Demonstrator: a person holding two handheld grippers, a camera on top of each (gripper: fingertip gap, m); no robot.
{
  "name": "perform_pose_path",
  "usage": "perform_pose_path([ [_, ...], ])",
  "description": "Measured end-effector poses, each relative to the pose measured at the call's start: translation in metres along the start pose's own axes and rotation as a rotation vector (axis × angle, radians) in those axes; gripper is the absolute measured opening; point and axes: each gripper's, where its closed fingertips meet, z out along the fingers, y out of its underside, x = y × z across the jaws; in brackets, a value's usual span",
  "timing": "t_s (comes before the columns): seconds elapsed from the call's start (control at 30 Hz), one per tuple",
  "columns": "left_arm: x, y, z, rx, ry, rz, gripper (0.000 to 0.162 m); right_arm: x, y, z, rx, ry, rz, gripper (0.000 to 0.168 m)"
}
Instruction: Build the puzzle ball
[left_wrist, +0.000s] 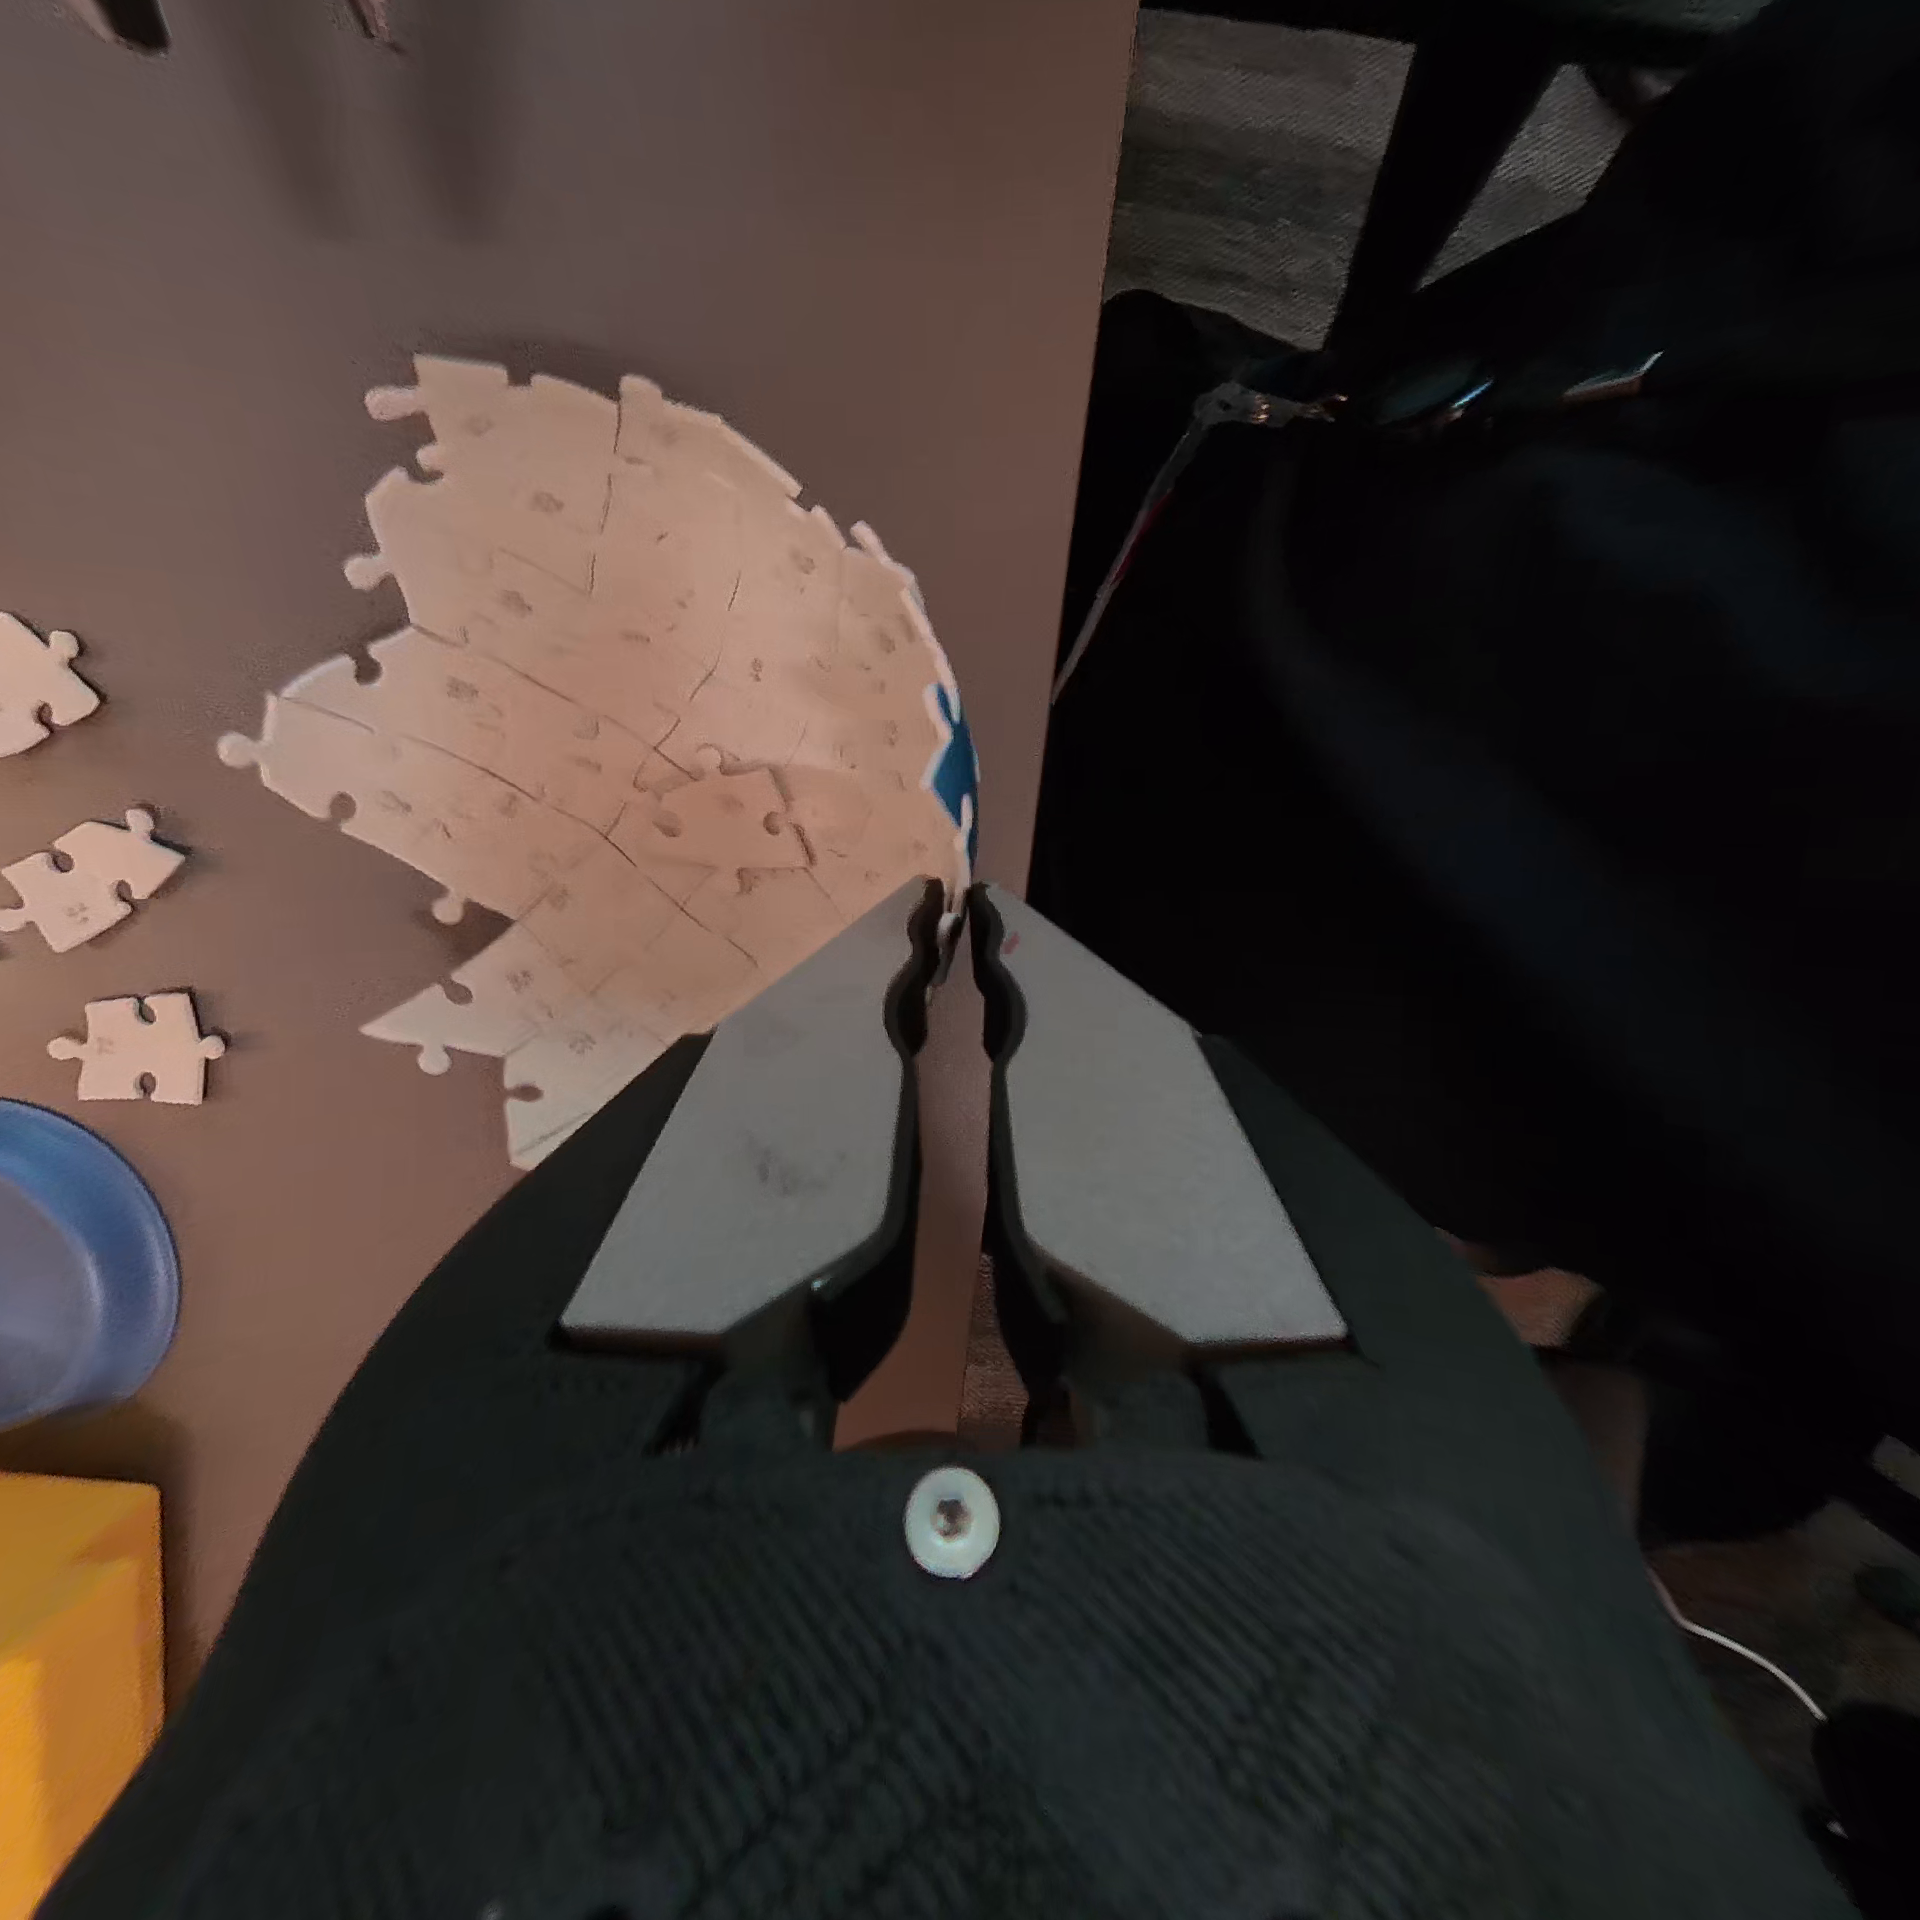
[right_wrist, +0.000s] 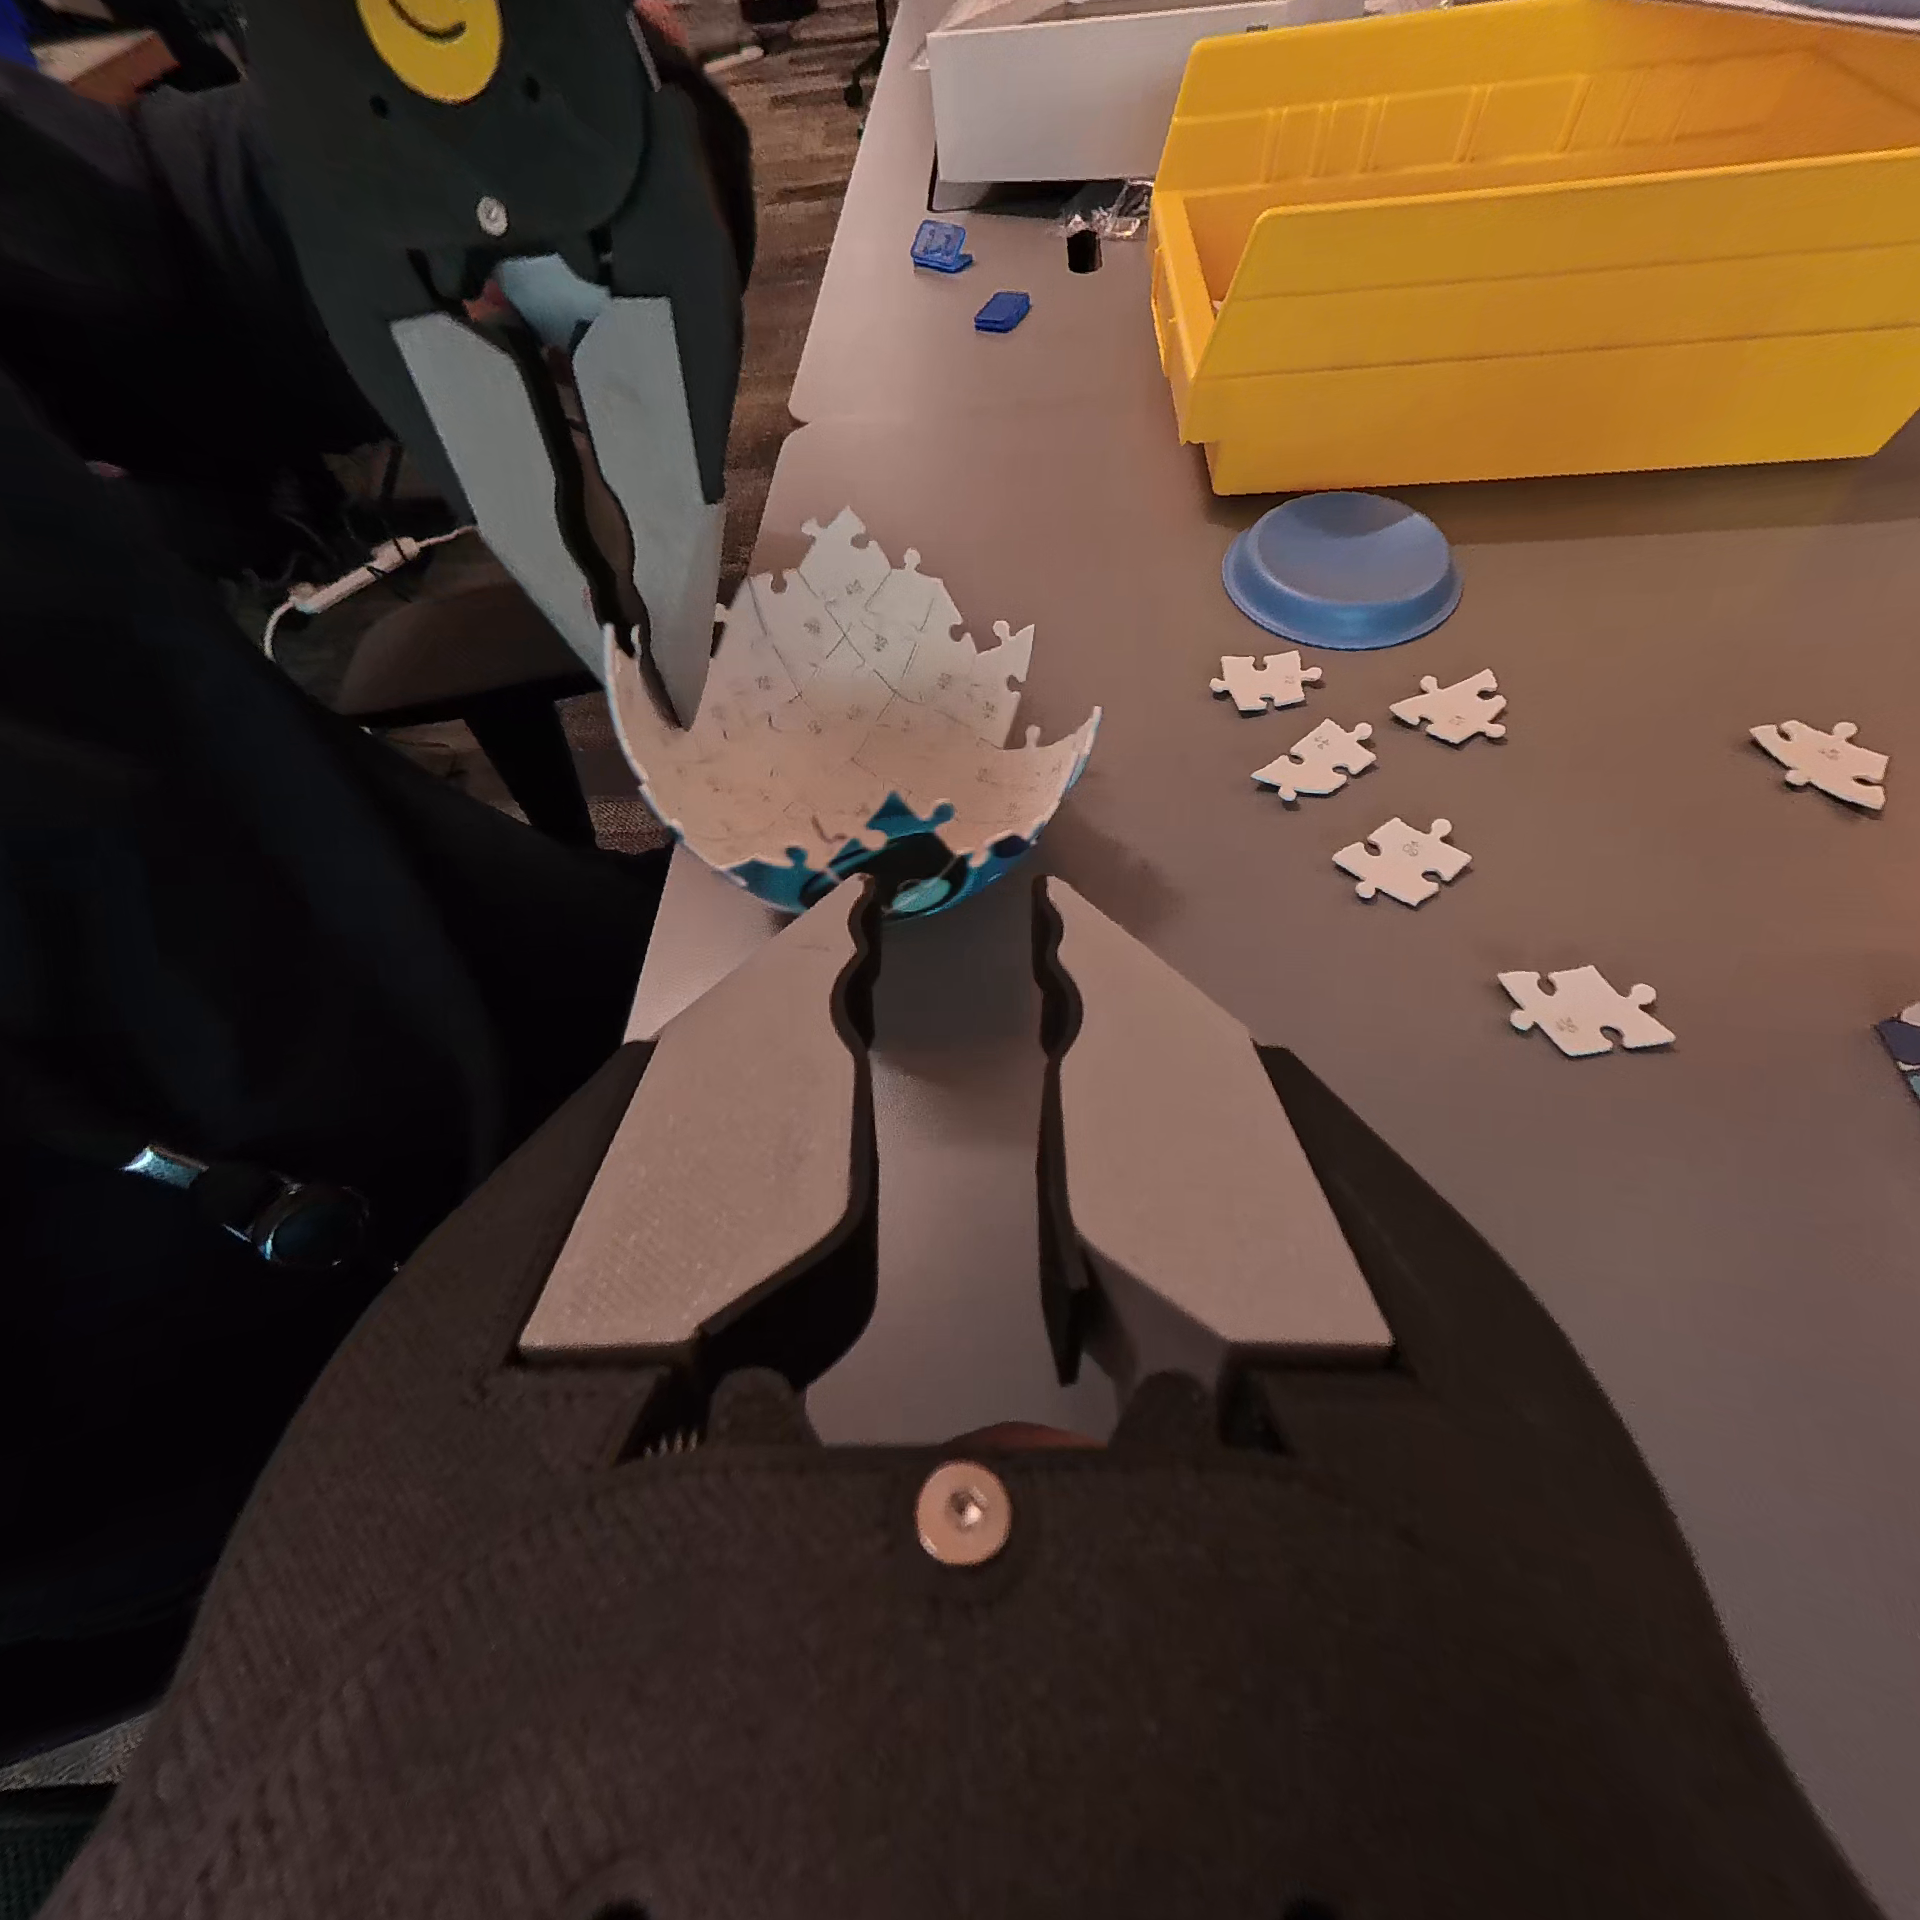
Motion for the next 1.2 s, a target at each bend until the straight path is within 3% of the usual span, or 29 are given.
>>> perform_pose_path([
  [0.03, -0.002, -0.002, -0.003, 0.005, 0.024, -0.008, 0.003, 0.0, 0.001, 0.001, -0.005, 0.0, 0.0, 0.026],
  [0.47, -0.041, -0.016, -0.038, 0.017, 0.486, -0.21, 0.002, 0.011, -0.006, -0.01, 0.104, -0.031, 0.078, 0.025],
  [0.83, -0.065, -0.014, -0.04, -0.043, 0.514, -0.212, 0.001, 0.006, -0.003, 0.0, 0.074, -0.046, 0.064, 0.026],
  [1.2, -0.069, -0.014, -0.043, -0.111, 0.52, -0.158, 0.002, -0.008, -0.03, 0.028, 0.015, -0.073, -0.074, 0.034],
])
